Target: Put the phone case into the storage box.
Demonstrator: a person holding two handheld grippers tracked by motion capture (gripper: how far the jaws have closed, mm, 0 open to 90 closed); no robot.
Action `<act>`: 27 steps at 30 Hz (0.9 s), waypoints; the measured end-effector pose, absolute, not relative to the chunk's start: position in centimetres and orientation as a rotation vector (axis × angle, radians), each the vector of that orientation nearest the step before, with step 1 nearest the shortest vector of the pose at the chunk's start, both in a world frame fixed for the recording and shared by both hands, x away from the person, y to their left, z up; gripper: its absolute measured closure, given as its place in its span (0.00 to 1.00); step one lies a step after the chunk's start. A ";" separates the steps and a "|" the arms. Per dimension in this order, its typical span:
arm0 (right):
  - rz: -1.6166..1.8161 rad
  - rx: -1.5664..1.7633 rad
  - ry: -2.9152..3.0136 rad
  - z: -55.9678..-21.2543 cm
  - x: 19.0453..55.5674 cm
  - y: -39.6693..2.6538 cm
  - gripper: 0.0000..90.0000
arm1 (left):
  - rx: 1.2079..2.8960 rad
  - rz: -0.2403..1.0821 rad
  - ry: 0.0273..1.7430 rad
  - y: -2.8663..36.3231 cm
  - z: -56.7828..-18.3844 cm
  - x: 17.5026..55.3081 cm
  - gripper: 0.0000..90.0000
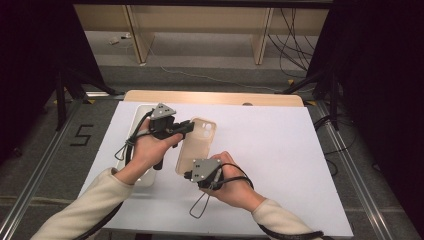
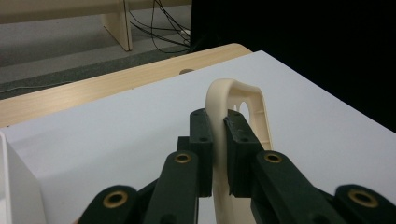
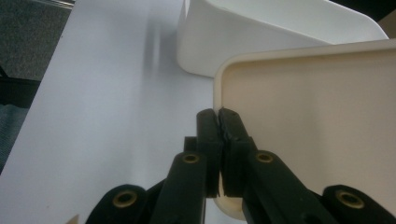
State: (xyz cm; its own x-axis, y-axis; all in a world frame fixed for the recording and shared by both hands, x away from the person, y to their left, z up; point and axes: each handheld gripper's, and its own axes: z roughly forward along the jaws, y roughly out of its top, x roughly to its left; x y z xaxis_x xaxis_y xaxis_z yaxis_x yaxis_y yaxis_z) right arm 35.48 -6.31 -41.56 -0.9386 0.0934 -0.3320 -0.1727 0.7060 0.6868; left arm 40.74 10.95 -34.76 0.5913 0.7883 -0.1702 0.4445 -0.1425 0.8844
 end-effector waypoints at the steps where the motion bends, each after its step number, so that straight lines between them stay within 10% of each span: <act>1: 1.085 -0.065 2.567 -41.6 35.5 -6.3 0.99 | 1.768 0.402 1.012 11.0 -34.8 40.8 0.92; 5: 1.100 -0.043 2.558 -41.6 35.6 -6.3 0.95 | 1.757 0.403 0.979 11.0 -34.6 40.7 0.92; 18: 1.250 0.210 2.400 -40.3 36.2 -9.0 0.40 | 1.713 0.516 0.844 12.1 -34.4 40.5 0.92; 27: 1.382 0.349 2.299 -39.9 36.6 -11.2 0.30 | 1.669 0.526 0.803 13.2 -33.8 40.3 0.92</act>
